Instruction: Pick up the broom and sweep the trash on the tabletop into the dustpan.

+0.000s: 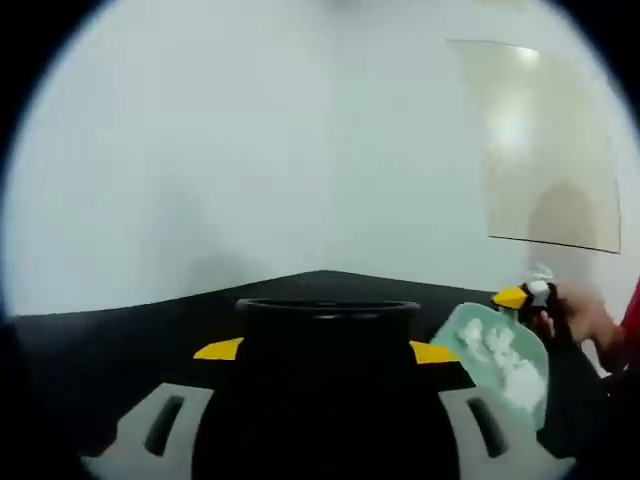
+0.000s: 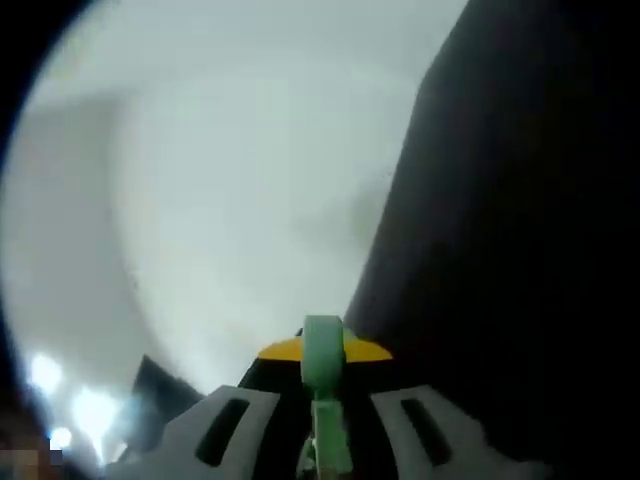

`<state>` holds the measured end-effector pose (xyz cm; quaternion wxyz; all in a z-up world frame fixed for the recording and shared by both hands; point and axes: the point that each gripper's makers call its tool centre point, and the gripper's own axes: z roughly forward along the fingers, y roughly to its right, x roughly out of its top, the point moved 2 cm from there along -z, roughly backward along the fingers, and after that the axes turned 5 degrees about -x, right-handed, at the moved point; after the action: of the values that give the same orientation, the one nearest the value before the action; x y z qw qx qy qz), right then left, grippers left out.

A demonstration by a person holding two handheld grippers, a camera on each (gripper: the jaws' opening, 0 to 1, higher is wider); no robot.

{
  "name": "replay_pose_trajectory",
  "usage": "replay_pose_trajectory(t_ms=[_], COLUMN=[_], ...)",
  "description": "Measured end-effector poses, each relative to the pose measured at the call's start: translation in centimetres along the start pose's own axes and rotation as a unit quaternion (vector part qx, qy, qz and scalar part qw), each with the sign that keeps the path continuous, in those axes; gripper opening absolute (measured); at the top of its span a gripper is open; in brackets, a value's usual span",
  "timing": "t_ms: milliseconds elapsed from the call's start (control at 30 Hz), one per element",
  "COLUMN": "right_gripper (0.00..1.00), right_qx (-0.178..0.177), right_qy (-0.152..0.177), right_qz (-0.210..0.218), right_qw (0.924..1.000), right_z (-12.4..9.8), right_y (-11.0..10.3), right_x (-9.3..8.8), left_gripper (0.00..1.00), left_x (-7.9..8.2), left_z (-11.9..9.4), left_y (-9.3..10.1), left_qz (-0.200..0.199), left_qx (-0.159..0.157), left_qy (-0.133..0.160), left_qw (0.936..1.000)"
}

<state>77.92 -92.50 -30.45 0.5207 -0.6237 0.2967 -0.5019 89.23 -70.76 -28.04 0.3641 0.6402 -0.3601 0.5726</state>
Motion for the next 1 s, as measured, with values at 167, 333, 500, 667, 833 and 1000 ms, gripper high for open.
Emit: replay_pose_trajectory(t_ms=[167,333,500,667,833,1000], right_gripper=[0.12,0.12,0.12,0.13,0.17,0.17], right_qx=[-0.004,-0.005,-0.011,-0.031,-0.054,-0.067], right_qy=[-0.002,-0.003,-0.005,-0.022,-0.029,-0.048], right_qz=[0.001,-0.001,0.003,0.009,0.008,-0.007], right_qw=[1.0,1.0,0.9999,0.9992,0.9981,0.9966], right_z=[0.1,0.1,0.2,0.6,0.8,0.7], right_y=[0.1,0.1,0.3,0.8,1.4,1.4], right_x=[0.0,-0.2,-0.1,-0.6,-0.7,-1.5], left_gripper=[0.59,0.59,0.59,0.7,0.66,0.54], left_x=[-0.5,-1.0,-2.2,-3.0,-2.4,-1.0], left_z=[-2.2,-3.1,-3.9,-5.4,-8.7,-13.8], left_y=[2.8,5.7,5.4,6.0,7.4,6.4], left_qz=[-0.01,0.004,-0.028,-0.056,-0.018,0.026], left_qx=[-0.02,-0.032,-0.016,-0.018,0.007,0.052], left_qy=[0.002,0.0,-0.028,-0.049,-0.025,0.033], left_qw=[0.9998,0.9995,0.9991,0.9971,0.9995,0.9978])
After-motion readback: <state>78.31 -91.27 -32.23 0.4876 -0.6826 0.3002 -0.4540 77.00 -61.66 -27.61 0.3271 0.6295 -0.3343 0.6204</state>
